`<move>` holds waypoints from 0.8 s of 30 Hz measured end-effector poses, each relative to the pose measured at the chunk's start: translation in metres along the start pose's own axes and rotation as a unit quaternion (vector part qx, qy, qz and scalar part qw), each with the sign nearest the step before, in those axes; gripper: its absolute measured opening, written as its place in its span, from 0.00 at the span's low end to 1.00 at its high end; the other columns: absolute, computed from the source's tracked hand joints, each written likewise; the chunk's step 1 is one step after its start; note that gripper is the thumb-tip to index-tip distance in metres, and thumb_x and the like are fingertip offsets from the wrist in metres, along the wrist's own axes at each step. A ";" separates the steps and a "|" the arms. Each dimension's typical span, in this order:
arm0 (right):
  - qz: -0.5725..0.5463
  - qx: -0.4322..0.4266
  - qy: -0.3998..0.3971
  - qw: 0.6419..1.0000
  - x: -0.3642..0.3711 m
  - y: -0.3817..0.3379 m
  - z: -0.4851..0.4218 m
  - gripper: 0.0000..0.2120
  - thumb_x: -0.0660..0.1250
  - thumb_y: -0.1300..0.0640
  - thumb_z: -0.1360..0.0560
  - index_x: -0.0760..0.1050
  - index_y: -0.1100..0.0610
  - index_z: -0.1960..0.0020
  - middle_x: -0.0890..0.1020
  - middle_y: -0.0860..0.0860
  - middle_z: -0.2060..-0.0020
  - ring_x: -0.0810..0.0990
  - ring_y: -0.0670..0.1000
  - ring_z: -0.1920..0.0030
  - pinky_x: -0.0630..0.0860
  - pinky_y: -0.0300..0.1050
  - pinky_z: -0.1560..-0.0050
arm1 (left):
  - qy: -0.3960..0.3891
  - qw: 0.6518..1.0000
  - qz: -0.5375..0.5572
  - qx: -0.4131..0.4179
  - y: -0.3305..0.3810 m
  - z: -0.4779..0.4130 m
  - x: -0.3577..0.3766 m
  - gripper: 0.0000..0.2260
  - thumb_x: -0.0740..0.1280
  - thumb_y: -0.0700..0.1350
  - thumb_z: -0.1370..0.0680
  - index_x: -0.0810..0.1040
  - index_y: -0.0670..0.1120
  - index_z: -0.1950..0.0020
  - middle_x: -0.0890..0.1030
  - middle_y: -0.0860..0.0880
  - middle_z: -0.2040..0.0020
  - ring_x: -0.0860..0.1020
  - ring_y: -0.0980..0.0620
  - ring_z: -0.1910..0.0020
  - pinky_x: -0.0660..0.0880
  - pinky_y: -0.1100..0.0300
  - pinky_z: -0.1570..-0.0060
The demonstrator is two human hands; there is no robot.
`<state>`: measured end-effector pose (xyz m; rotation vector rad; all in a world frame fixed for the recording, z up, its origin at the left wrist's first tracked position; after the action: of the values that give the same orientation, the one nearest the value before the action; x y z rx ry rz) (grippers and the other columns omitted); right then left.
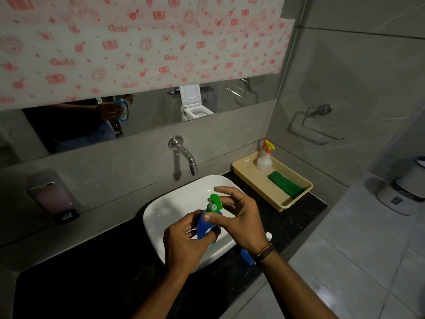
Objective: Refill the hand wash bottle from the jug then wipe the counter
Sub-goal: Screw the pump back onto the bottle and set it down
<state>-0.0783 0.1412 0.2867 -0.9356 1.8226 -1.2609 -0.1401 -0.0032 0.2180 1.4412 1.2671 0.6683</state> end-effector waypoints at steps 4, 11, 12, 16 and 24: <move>-0.017 -0.020 -0.060 0.998 -0.009 -0.012 -0.003 0.27 0.78 0.57 0.27 0.75 0.53 0.29 0.84 0.48 0.39 0.81 0.51 0.35 0.77 0.57 0.33 | 0.003 1.000 -0.015 0.003 -0.003 -0.001 -0.001 0.21 0.84 0.47 0.37 0.83 0.62 0.49 0.87 0.62 0.55 0.87 0.57 0.54 0.86 0.57 0.55; -0.018 -0.039 -0.084 0.996 -0.013 -0.017 -0.010 0.15 0.73 0.64 0.24 0.82 0.60 0.38 0.86 0.54 0.42 0.85 0.55 0.40 0.79 0.63 0.37 | -0.003 0.999 -0.016 0.028 0.006 -0.002 -0.002 0.19 0.83 0.48 0.36 0.84 0.59 0.48 0.87 0.62 0.54 0.87 0.55 0.54 0.85 0.61 0.56; -0.023 -0.039 -0.090 0.995 -0.013 -0.016 -0.010 0.14 0.73 0.64 0.24 0.82 0.60 0.38 0.86 0.55 0.42 0.85 0.56 0.40 0.79 0.63 0.37 | -0.004 0.999 -0.016 0.028 0.005 -0.002 -0.003 0.19 0.83 0.47 0.36 0.85 0.58 0.47 0.87 0.61 0.54 0.87 0.55 0.54 0.85 0.60 0.56; -0.054 -0.040 -0.105 0.992 -0.011 -0.017 -0.011 0.16 0.73 0.59 0.25 0.82 0.60 0.38 0.86 0.57 0.42 0.85 0.58 0.41 0.81 0.62 0.39 | -0.009 0.999 -0.018 0.038 0.007 -0.003 -0.004 0.19 0.83 0.48 0.35 0.84 0.58 0.47 0.87 0.63 0.55 0.87 0.56 0.54 0.84 0.62 0.56; -0.070 -0.030 -0.167 0.983 -0.012 -0.009 -0.014 0.24 0.74 0.55 0.24 0.75 0.56 0.29 0.81 0.54 0.33 0.79 0.56 0.32 0.79 0.54 0.36 | -0.009 0.999 0.000 0.035 0.007 -0.002 -0.004 0.20 0.83 0.48 0.35 0.83 0.60 0.47 0.87 0.62 0.54 0.87 0.56 0.54 0.85 0.60 0.56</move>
<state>-0.0834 0.1549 0.3008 -1.2448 1.5598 -1.0607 -0.1406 -0.0058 0.2259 1.5015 1.2878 0.6142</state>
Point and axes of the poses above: each hand's wrist, its own z-axis away from the middle knuckle, its own x-axis out of the palm, y = z × x, the point moved 4 cm from there along -z, towards the middle knuckle
